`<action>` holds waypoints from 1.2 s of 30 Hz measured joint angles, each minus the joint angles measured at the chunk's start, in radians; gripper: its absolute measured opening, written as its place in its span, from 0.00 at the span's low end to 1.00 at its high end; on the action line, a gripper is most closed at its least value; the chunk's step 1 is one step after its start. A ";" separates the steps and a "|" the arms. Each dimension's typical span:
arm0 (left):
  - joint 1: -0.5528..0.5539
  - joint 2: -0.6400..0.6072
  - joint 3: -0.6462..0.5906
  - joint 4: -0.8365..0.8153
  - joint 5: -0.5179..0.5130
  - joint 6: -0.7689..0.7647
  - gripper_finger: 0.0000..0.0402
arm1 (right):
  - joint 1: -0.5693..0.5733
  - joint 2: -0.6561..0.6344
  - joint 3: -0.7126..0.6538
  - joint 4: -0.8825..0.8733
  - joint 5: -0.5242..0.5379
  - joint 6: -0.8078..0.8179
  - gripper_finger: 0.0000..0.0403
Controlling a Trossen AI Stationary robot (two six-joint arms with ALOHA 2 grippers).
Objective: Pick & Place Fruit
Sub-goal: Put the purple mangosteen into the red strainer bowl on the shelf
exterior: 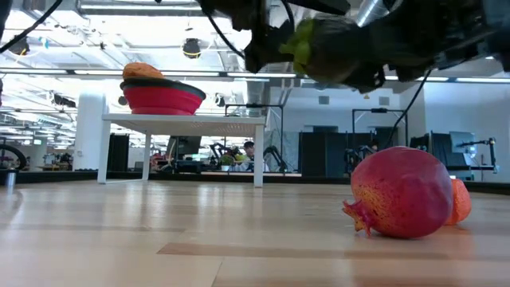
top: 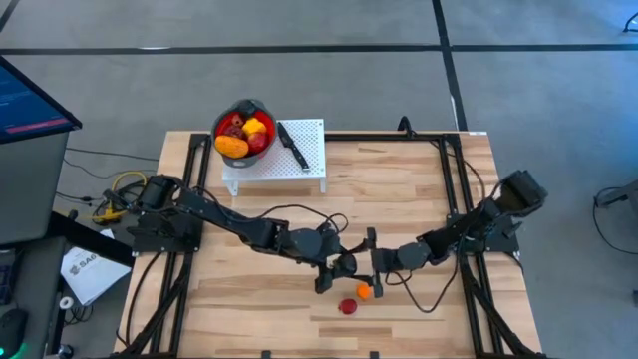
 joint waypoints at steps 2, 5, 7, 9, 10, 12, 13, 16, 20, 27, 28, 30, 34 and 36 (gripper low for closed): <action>0.001 -0.025 -0.003 -0.010 0.002 0.082 0.73 | 0.009 0.057 -0.006 0.090 -0.002 0.037 0.66; -0.004 -0.086 0.008 0.058 -0.030 0.256 0.77 | 0.034 0.154 -0.024 0.184 -0.039 0.072 0.66; -0.037 -0.110 0.009 0.068 -0.060 0.414 0.78 | 0.045 0.198 -0.022 0.289 -0.056 0.083 0.66; -0.099 -0.119 0.003 0.041 -0.126 0.568 0.78 | 0.041 0.243 -0.021 0.381 -0.071 0.089 0.66; -0.130 -0.120 0.002 0.041 -0.172 0.638 0.77 | 0.035 0.272 -0.022 0.421 -0.095 0.096 0.66; -0.200 -0.128 0.004 0.063 -0.280 0.781 0.77 | 0.023 0.311 -0.025 0.505 -0.158 0.108 0.66; -0.231 -0.126 0.007 0.071 -0.343 0.839 0.76 | 0.016 0.325 -0.024 0.561 -0.199 0.118 0.66; -0.317 -0.085 0.005 0.079 -0.503 0.943 0.76 | -0.010 0.357 -0.029 0.671 -0.325 0.150 0.66; -0.397 -0.036 0.005 0.111 -0.637 0.989 0.77 | -0.048 0.356 -0.031 0.710 -0.425 0.205 0.66; -0.415 0.085 0.004 0.257 -0.774 1.148 0.77 | -0.095 0.313 -0.023 0.718 -0.484 0.243 0.66; -0.409 0.096 0.004 0.271 -0.804 1.171 0.77 | -0.100 0.306 -0.023 0.719 -0.485 0.248 0.66; -0.399 0.112 0.004 0.277 -0.826 1.187 0.77 | -0.108 0.298 -0.023 0.718 -0.485 0.257 0.66; -0.371 0.118 0.005 0.308 -0.805 1.178 0.77 | -0.117 0.295 -0.022 0.718 -0.506 0.258 0.66; -0.356 0.119 0.005 0.307 -0.796 1.178 0.77 | -0.117 0.295 -0.015 0.717 -0.511 0.258 0.66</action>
